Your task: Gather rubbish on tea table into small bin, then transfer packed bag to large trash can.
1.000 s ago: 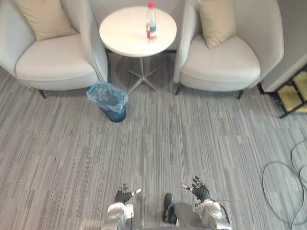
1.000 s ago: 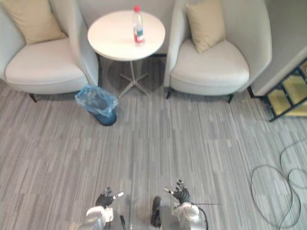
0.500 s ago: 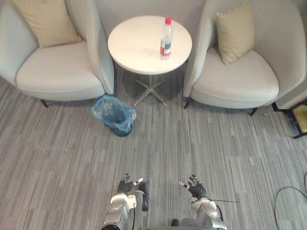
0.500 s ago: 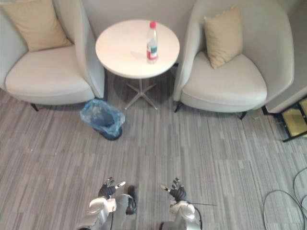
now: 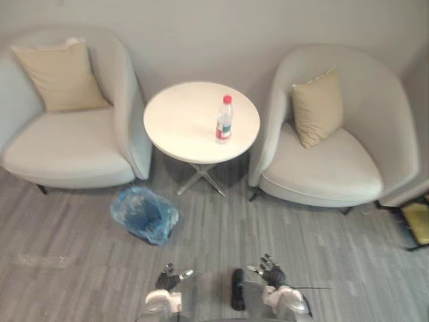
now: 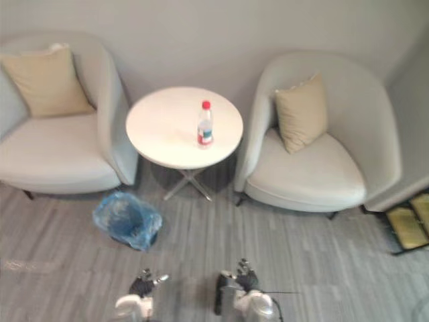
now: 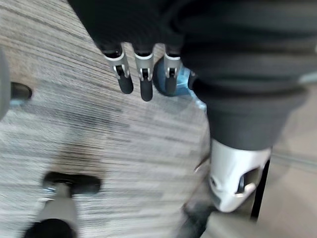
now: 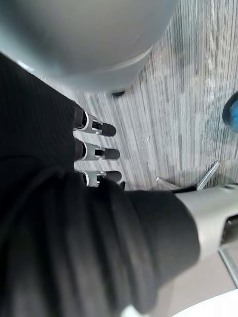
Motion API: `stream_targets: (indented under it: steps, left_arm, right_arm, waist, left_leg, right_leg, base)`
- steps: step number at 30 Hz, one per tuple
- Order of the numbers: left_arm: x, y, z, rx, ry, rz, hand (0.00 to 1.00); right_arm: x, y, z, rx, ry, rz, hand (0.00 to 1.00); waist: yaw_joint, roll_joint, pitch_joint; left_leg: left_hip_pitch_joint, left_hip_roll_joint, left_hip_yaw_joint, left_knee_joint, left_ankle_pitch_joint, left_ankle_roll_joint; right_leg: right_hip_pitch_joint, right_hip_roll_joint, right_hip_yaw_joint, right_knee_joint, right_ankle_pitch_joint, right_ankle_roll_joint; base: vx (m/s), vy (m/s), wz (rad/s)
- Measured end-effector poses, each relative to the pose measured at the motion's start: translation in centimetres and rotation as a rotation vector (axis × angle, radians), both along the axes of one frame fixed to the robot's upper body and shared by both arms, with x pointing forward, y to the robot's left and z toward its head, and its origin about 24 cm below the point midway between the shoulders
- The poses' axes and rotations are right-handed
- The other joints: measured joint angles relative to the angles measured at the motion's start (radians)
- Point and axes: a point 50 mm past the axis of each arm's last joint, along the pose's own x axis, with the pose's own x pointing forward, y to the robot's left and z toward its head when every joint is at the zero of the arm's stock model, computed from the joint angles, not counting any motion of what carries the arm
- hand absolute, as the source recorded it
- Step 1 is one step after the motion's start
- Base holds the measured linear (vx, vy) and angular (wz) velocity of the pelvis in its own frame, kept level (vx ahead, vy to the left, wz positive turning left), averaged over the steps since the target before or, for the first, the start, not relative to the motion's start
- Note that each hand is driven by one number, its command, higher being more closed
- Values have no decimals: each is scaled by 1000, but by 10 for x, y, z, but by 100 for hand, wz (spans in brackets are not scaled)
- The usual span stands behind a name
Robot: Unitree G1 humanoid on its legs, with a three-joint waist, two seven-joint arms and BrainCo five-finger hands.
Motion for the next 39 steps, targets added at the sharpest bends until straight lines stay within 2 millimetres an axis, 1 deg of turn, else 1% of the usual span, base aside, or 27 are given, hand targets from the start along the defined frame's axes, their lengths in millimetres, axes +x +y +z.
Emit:
stream_targets:
  steps: [1,2,3,4,5,7,9,10,11,12,13,14,16,18,19,20,21,24,26,27,28,29,30,33,34,37,39]
  left_arm:
    - [3,2,3,-3,-20,22,0]
    - [6,4,5,2,-35,30,0]
    - [7,5,5,4,-39,32,0]
    - [10,5,8,8,-57,29,0]
    - [11,4,9,6,-65,26,0]
    - [15,2,10,17,-72,-4,0]
    - [16,0,10,18,-74,-19,0]
    - [15,-4,10,16,-70,-41,0]
    - [19,-6,10,14,-73,-54,0]
    - [19,-5,10,15,-69,-53,0]
    - [18,-2,9,21,-65,-47,0]
    - [18,-1,9,23,-63,-48,0]
    - [17,-1,8,22,-60,-46,0]
    - [12,-3,4,24,-30,-57,0]
    - [11,-3,4,26,-27,-63,0]
    - [10,-4,3,35,-19,-94,0]
    - [9,-4,2,43,-7,-121,0]
    - [7,-3,1,48,4,-130,0]
    - [7,-3,1,49,4,-125,0]
    - [7,-3,1,51,4,-124,0]
    - [7,-2,1,55,5,-115,0]
    - [6,0,1,56,5,-106,0]
    - [5,-2,0,42,14,-65,0]
    - [2,-7,-1,23,22,-29,0]
    - [1,-7,-2,21,29,-33,0]
    - [2,-6,-2,33,28,-21,0]
    - [3,-4,-1,45,18,-17,0]
  right_arm:
    - [0,0,1,-2,-3,1,0]
    - [-1,3,0,8,-1,-1,0]
    - [-1,5,0,11,-2,-1,0]
    - [1,6,2,16,-14,-4,0]
    - [0,6,2,16,-13,-5,0]
    - [-1,6,1,15,-11,-8,0]
    - [-1,5,1,14,-9,-8,0]
    - [-2,3,1,9,-8,-8,0]
    - [-3,2,-1,5,7,-6,0]
    - [-5,4,-2,10,15,-5,0]
    - [-6,7,-3,20,20,-3,0]
    - [-8,12,-4,33,28,-6,0]
    - [-7,16,-4,42,24,-1,0]
    - [-3,19,-3,47,17,12,0]
    - [-3,19,-3,47,18,13,0]
    - [-3,19,-3,46,17,13,0]
    - [-4,19,-4,46,22,13,0]
    - [-5,18,-4,47,26,14,0]
    - [-5,18,-4,46,25,15,0]
    - [-5,18,-4,46,24,15,0]
    - [-6,19,-5,48,24,12,0]
    - [-8,20,-5,50,27,10,0]
    - [-7,19,-5,44,27,9,0]
    - [-9,14,-6,29,37,6,0]
    - [-10,12,-7,19,41,0,0]
    - [-11,10,-5,-7,32,-9,0]
    - [-9,8,1,-47,-2,10,0]
  waist:
    - [7,11,13]
    - [10,4,24]
    - [10,4,25]
    - [10,-19,37]
    - [10,-20,38]
    - [16,-21,42]
    - [16,-18,44]
    - [21,0,38]
    - [44,3,42]
    - [51,-6,38]
    - [57,-24,31]
    - [58,-34,26]
    - [65,-34,25]
    - [60,-20,21]
    - [59,-20,21]
    - [57,-21,21]
    - [50,-21,20]
    - [44,-17,19]
    - [43,-18,19]
    - [43,-19,18]
    - [43,-41,7]
    - [43,-51,2]
    - [45,-42,-7]
    - [46,-27,-16]
    - [42,-20,-19]
    - [39,-26,-19]
    - [40,-43,-22]
  left_leg:
    - [-102,57,-3,224,71,-29]
    - [-149,92,18,351,70,-30]
    - [-160,95,27,369,69,-29]
    - [-202,94,68,379,58,-21]
    - [-217,91,77,363,54,-21]
    - [-253,43,129,123,28,0]
    - [-258,0,132,-57,48,9]
    - [-242,-28,133,-245,116,0]
    - [-203,-47,137,-304,225,39]
    - [-188,-55,148,-320,224,39]
    - [-169,-78,159,-341,214,53]
    - [-152,-89,183,-336,183,65]
    - [-110,-96,224,-339,153,73]
    - [-45,-105,255,-346,114,85]
    - [-31,-108,258,-351,112,87]
    - [6,-117,249,-375,108,94]
    - [32,-124,223,-384,103,103]
    - [64,-123,173,-411,103,103]
    - [67,-114,120,-411,103,102]
    - [68,-112,109,-410,103,101]
    - [73,-122,89,-410,98,85]
    - [73,-129,83,-410,95,79]
    - [73,-118,56,-411,80,47]
    - [57,-96,47,-429,89,32]
    - [56,-89,33,-449,100,15]
    - [69,-73,-4,-488,120,-12]
    - [69,-71,-15,-512,136,-14]
  right_leg:
    - [54,33,-10,-30,-15,-25]
    - [111,50,-10,-46,-28,-53]
    - [129,50,-10,-50,-34,-56]
    - [193,45,-2,-82,-52,-57]
    - [207,44,1,-93,-54,-58]
    - [249,22,8,-119,-66,-42]
    - [255,7,11,-119,-78,-27]
    - [258,9,23,-116,-92,-6]
    - [272,7,63,-114,-96,21]
    - [279,-1,75,-117,-96,25]
    - [292,-21,88,-125,-104,39]
    - [299,-38,104,-114,-110,48]
    - [298,-53,143,-65,-116,57]
    - [252,-69,171,107,-129,79]
    - [234,-73,171,155,-129,81]
    - [187,-93,158,276,-132,102]
    - [172,-102,134,340,-160,104]
    - [153,-101,92,336,-197,100]
    - [118,-96,113,256,-199,91]
    - [110,-95,129,217,-191,84]
    - [110,-95,163,121,-91,74]
    - [109,-101,177,98,-33,70]
    - [125,-98,170,71,-72,92]
    - [149,-80,135,-5,-69,89]
    - [158,-66,117,-34,-57,74]
    - [194,-50,79,-80,-44,63]
    - [201,-48,64,-104,-34,62]
  base:
    - [515,-336,13]
    - [314,-153,-6]
    - [376,-150,-8]
    - [234,-82,0]
    - [333,-73,-9]
    - [290,60,-15]
    - [262,117,-9]
    - [304,188,-37]
    - [355,221,-41]
    - [261,142,-36]
    - [321,126,-20]
    - [338,121,-29]
    - [330,152,-49]
    - [284,166,-44]
    - [241,131,-17]
    - [248,91,17]
    - [286,63,41]
    - [192,-22,58]
    - [181,-124,78]
    - [124,-146,66]
    - [94,-127,43]
    - [167,-246,42]
    - [166,-256,19]
    - [95,-182,11]
    - [51,-145,27]
    - [36,-106,32]
    - [5,-48,26]
